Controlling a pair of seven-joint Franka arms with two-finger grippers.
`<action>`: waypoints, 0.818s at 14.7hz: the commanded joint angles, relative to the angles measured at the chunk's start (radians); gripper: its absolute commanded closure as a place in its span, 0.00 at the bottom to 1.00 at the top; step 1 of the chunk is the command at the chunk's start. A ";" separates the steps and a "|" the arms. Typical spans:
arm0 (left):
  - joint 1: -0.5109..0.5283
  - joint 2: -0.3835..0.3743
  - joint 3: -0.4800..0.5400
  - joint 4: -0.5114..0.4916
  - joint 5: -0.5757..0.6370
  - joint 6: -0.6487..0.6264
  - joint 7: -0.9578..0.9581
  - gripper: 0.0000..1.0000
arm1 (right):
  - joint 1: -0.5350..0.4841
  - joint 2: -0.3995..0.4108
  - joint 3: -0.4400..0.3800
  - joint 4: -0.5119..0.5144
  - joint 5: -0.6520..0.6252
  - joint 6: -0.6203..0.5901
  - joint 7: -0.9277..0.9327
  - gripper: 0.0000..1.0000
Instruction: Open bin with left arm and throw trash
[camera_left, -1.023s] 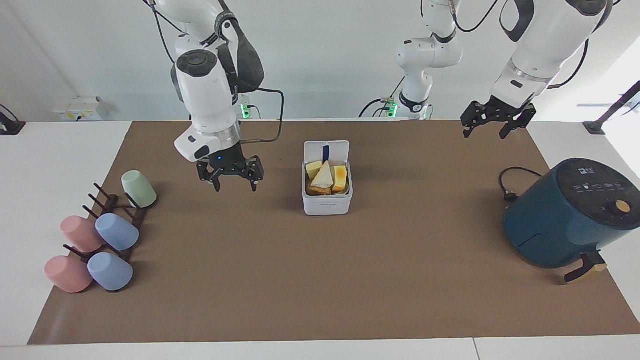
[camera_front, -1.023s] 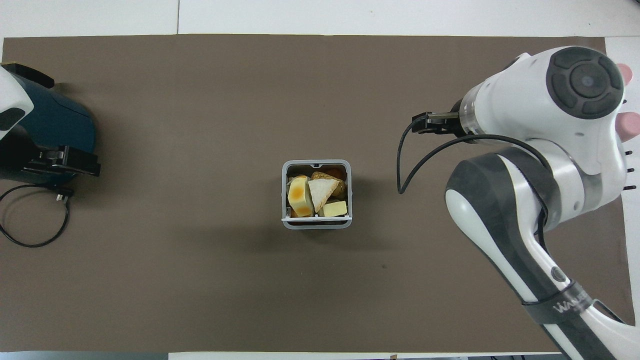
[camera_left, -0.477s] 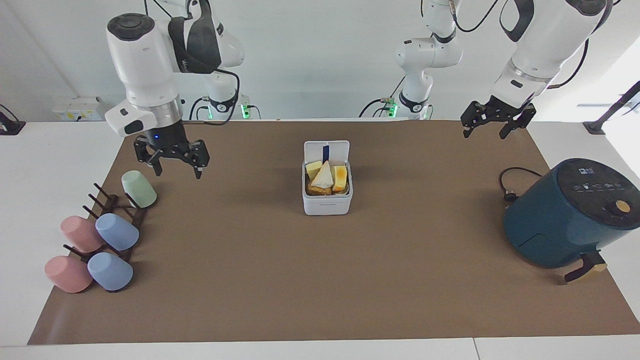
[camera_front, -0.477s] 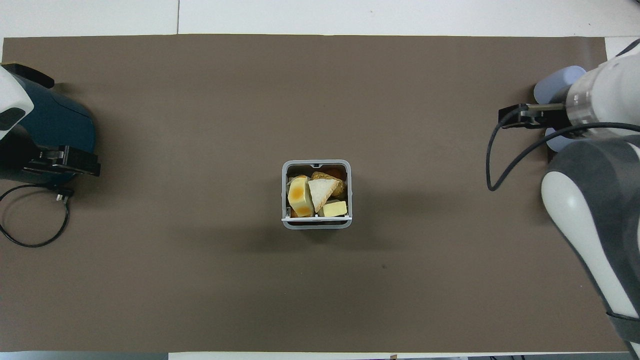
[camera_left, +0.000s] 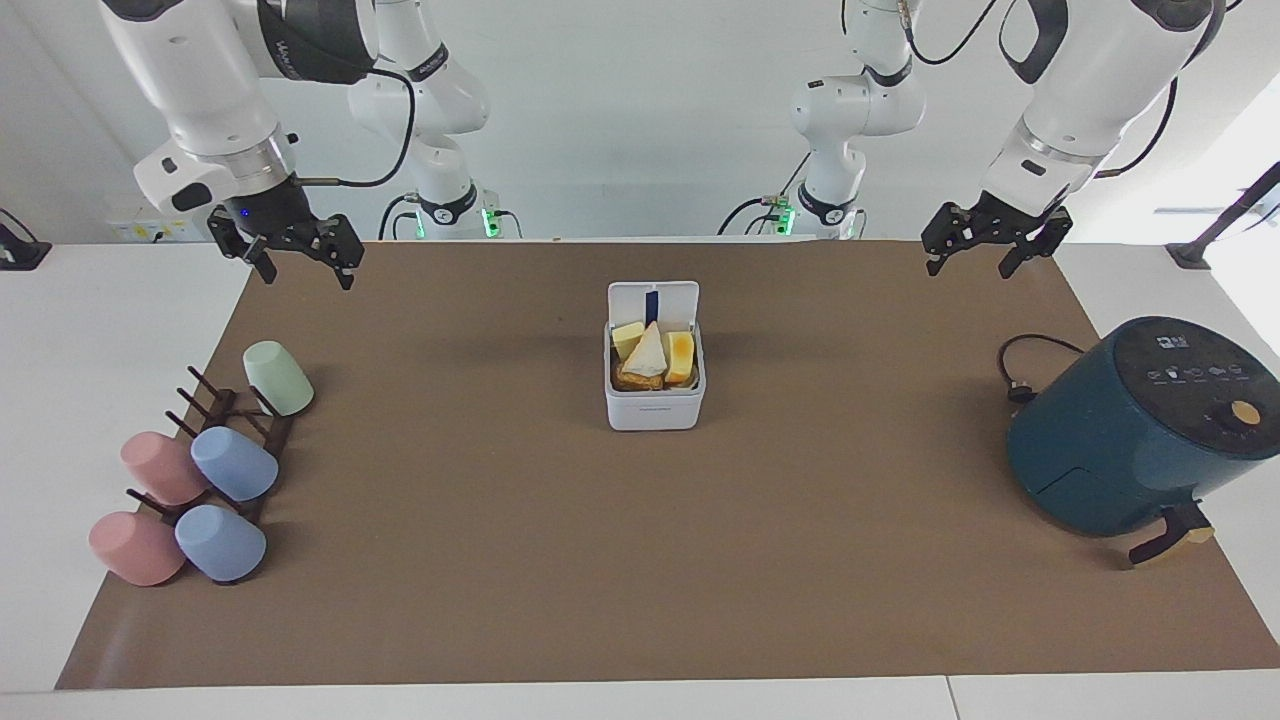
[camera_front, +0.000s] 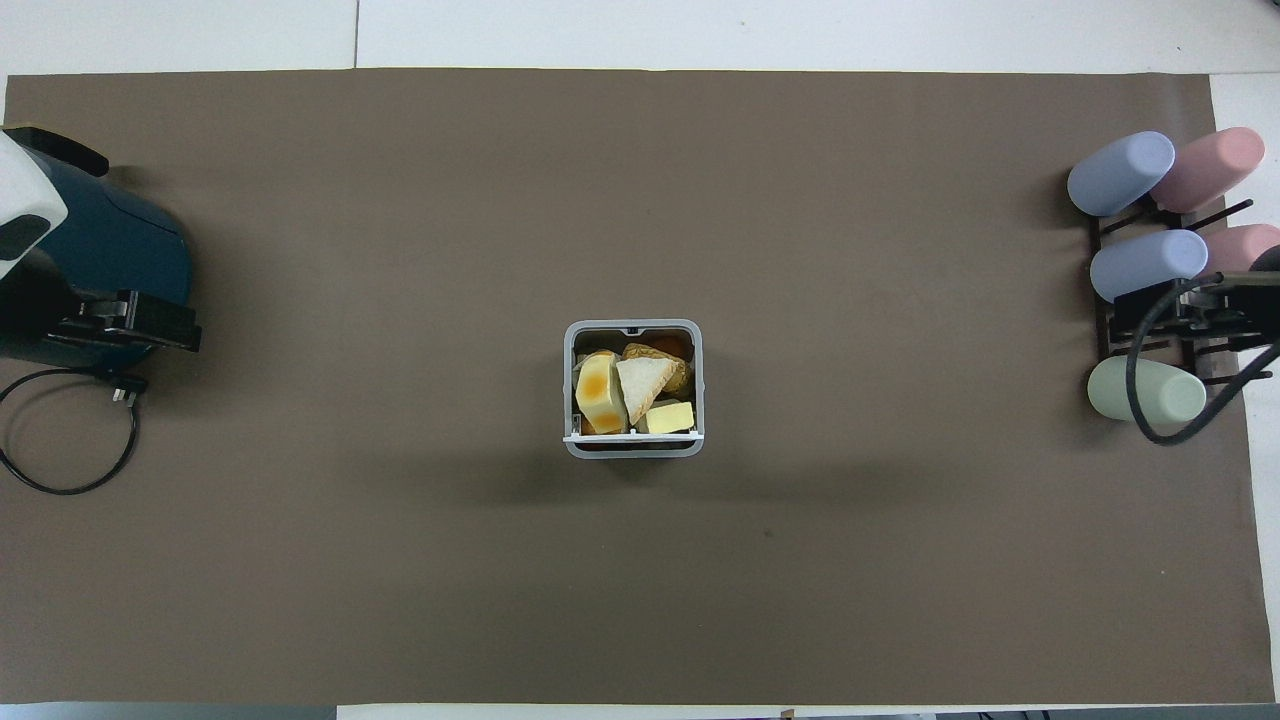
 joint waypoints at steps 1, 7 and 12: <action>-0.010 -0.004 0.005 -0.005 -0.008 0.014 -0.015 0.00 | 0.018 -0.015 -0.017 -0.016 0.022 -0.017 -0.016 0.00; -0.010 -0.004 0.005 -0.005 -0.008 0.014 -0.015 0.00 | 0.023 -0.003 -0.010 0.015 0.011 -0.039 -0.019 0.00; -0.010 -0.002 0.005 -0.003 -0.008 0.014 -0.015 0.00 | 0.023 0.066 -0.011 0.121 0.008 -0.103 -0.014 0.00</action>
